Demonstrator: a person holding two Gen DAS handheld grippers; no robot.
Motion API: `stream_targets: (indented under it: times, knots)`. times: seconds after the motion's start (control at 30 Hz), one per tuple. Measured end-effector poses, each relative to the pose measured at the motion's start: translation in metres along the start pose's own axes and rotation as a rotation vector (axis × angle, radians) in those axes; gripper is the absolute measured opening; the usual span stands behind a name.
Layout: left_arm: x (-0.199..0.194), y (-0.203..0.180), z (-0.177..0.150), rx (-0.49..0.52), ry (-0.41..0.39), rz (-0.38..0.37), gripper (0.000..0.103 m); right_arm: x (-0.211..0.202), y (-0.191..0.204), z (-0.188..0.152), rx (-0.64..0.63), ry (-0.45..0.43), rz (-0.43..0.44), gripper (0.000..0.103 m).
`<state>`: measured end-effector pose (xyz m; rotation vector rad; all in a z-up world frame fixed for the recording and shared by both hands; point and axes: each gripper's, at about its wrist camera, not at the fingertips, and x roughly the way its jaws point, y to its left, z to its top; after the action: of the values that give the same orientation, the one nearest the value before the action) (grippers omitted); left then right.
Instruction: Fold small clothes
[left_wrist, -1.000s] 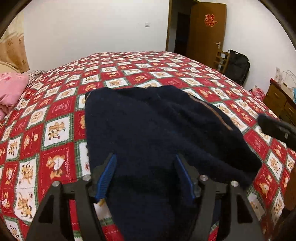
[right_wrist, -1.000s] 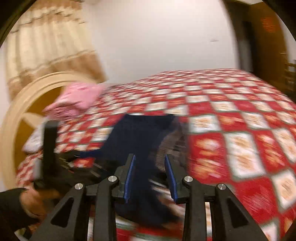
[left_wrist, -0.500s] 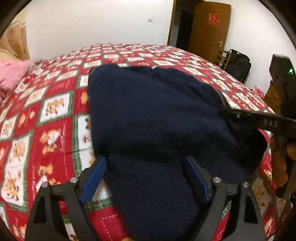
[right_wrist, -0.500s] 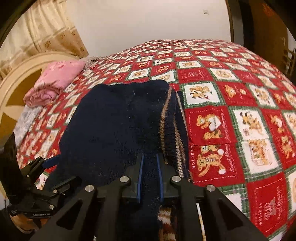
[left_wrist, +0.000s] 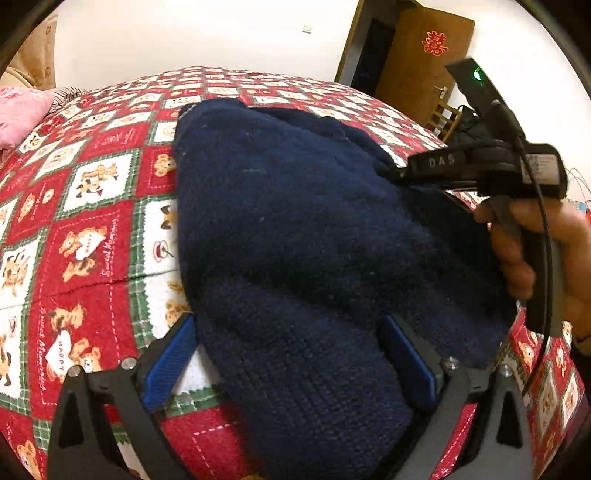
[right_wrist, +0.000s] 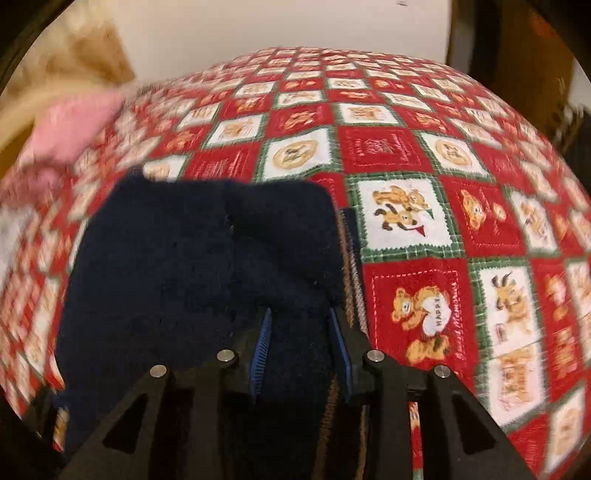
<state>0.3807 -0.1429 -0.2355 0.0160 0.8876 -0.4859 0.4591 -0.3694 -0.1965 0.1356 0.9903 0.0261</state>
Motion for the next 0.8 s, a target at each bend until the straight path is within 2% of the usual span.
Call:
stream_targets:
  times: [0.17, 0.23, 0.27, 0.4, 0.47, 0.53, 0.6, 0.67, 0.73, 0.8]
  knots:
    - [-0.001, -0.002, -0.001, 0.004, 0.002, 0.004, 0.102, -0.007, 0.007, -0.01, -0.078, -0.013, -0.064, 0.035]
    - [0.0, -0.002, 0.001, 0.004, 0.003, 0.01, 0.103, -0.01, 0.006, -0.01, -0.073, -0.01, -0.094, 0.047]
    - [0.0, -0.002, 0.0, 0.005, 0.002, 0.014, 0.103, -0.011, 0.006, -0.011, -0.068, -0.01, -0.1, 0.048]
    - [-0.005, -0.003, -0.007, 0.003, 0.004, 0.027, 0.103, -0.02, 0.004, -0.004, -0.08, -0.016, -0.075, 0.048]
    - [-0.007, -0.002, -0.01, 0.001, 0.0, 0.025, 0.103, -0.024, -0.002, 0.005, -0.046, -0.035, -0.044, 0.048]
    - [-0.008, -0.001, -0.01, -0.003, -0.003, 0.02, 0.103, -0.02, -0.01, 0.018, 0.013, -0.022, 0.006, 0.039]
    - [-0.007, -0.001, -0.01, -0.006, -0.001, 0.016, 0.103, -0.01, -0.016, 0.029, 0.055, -0.006, 0.056, 0.038]
    - [-0.006, 0.0, -0.01, -0.006, -0.001, 0.013, 0.103, 0.012, -0.02, 0.039, 0.096, 0.069, 0.128, 0.037]
    - [-0.006, 0.0, -0.01, -0.008, -0.002, 0.011, 0.103, 0.02, -0.018, 0.042, 0.093, 0.076, 0.131, 0.016]
    - [-0.007, 0.001, -0.01, -0.012, -0.003, 0.005, 0.103, 0.012, -0.006, 0.043, 0.018, 0.025, 0.066, 0.008]
